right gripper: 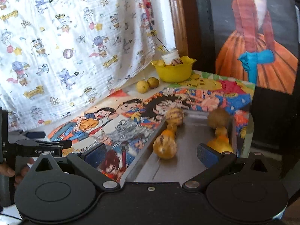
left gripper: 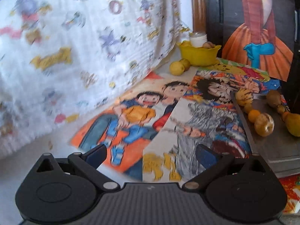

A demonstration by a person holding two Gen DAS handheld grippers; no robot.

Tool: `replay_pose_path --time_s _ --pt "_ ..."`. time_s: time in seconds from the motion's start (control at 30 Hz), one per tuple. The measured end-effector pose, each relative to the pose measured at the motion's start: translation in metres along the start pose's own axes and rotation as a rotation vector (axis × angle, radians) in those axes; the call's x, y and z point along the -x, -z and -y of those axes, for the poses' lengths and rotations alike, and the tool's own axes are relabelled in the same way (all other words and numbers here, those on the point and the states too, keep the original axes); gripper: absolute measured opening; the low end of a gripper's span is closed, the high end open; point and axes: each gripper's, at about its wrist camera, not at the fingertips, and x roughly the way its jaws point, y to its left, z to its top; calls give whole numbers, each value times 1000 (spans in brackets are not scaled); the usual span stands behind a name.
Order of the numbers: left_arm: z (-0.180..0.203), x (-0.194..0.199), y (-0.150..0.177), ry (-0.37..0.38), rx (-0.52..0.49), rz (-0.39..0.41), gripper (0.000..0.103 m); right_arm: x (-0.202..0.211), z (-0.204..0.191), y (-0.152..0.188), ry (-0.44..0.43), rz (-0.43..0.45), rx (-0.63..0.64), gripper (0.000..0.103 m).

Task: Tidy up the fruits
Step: 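Lift both tools away from the tray toward the lemons by the bowl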

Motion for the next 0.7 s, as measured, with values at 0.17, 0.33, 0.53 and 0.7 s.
replay_pose_path --time_s 0.17,0.33,0.53,0.7 --pt "5 -39 -26 57 -82 43 103 -49 3 -35 -28 -19 206 102" --pt "1 -94 -55 135 -160 108 103 -115 2 -78 -77 -139 480 102" --pt "11 -138 -109 194 -185 23 103 -164 9 -132 -77 -273 634 102" --pt "24 -149 -135 193 -261 -47 103 -203 13 -172 -97 -366 844 102"
